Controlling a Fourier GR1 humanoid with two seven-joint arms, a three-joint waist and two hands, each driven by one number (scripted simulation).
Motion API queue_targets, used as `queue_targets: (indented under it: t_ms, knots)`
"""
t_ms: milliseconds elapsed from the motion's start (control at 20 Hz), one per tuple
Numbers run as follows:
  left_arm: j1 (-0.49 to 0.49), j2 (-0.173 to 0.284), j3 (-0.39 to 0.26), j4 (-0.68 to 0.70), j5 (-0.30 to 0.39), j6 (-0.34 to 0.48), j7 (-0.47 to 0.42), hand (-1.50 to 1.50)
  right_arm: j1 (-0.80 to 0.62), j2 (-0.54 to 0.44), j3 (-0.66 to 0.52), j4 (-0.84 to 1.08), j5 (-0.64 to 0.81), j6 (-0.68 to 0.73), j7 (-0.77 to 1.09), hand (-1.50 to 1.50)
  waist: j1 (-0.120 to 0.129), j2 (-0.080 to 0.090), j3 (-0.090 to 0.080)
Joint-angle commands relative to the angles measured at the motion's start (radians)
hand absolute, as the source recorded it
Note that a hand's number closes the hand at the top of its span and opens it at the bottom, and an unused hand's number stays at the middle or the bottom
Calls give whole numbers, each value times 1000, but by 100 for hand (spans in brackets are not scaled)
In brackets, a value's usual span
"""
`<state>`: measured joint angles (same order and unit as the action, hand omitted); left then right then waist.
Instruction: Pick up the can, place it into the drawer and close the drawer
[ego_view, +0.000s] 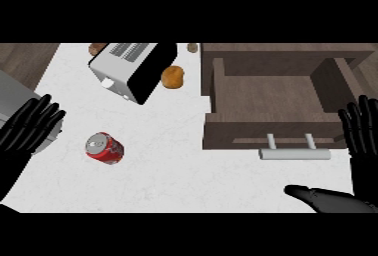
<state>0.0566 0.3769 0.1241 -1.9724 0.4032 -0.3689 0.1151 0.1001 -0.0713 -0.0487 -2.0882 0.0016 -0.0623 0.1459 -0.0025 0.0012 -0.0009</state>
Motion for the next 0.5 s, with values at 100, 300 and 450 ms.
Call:
queue_targets:
  t_ms: [100,300,450]
  knots:
    - [35,127,146,25,207,-135,108,-150,59,-28,-70,-51,-48,16,66,-150,3,-3,1]
    - [23,138,189,52,245,-182,122,-150,149,-50,-165,-30,-158,104,-23,-150,-2,-2,1]
    - [11,160,218,28,291,-160,177,-150,260,-24,-170,-69,-165,136,-63,-150,-6,-3,1]
